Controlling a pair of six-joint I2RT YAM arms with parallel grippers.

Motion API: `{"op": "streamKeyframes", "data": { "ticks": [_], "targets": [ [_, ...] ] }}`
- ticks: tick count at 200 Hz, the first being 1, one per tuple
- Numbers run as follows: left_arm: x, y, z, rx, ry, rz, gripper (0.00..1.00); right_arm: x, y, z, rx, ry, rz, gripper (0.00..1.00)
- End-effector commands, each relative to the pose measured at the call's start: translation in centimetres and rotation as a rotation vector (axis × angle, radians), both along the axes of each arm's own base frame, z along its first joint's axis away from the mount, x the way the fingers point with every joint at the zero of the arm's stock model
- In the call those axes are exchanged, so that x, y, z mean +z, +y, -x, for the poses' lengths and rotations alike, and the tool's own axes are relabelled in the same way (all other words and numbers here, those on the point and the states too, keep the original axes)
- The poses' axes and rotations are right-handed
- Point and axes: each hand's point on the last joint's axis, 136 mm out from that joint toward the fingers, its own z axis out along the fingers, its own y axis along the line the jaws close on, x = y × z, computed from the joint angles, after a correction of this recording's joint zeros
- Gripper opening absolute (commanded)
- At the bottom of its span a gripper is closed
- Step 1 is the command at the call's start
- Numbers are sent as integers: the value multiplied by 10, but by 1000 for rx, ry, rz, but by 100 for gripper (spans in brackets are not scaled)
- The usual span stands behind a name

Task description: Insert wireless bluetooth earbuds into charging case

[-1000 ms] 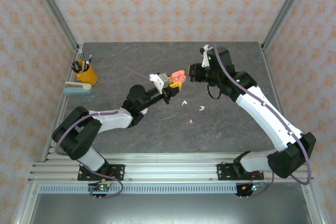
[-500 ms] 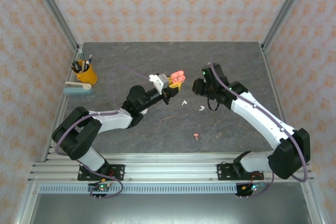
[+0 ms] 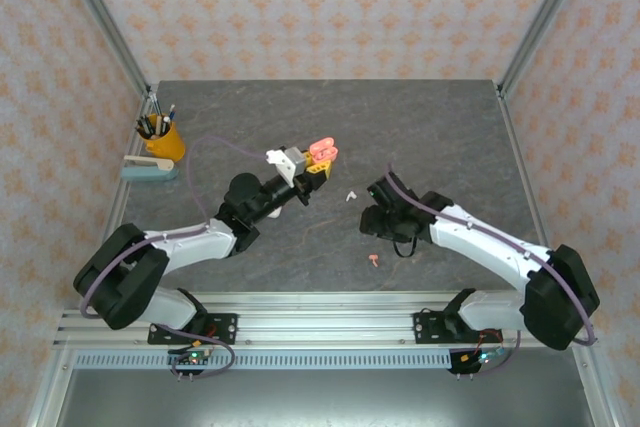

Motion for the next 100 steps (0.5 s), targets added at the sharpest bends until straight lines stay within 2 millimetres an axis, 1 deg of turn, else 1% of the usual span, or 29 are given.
{"op": "streamKeyframes", "data": {
  "ticks": [1,26,43,67,100],
  "targets": [
    [7,12,1,42,-24,-7,0,-13,-9,20,24,48,90,58],
    [9,16,5,51,-27,-13,0,-28,-7,33,83,89,153,58],
    [11,19,7,58,-30,-16,0,-39,-8,38,108,114,200,57],
    [11,21,9,62,-31,-20,0,-51,-9,40,120,134,232,55],
    [10,22,10,64,-32,-23,0,-62,-5,36,128,145,251,52]
  ]
}}
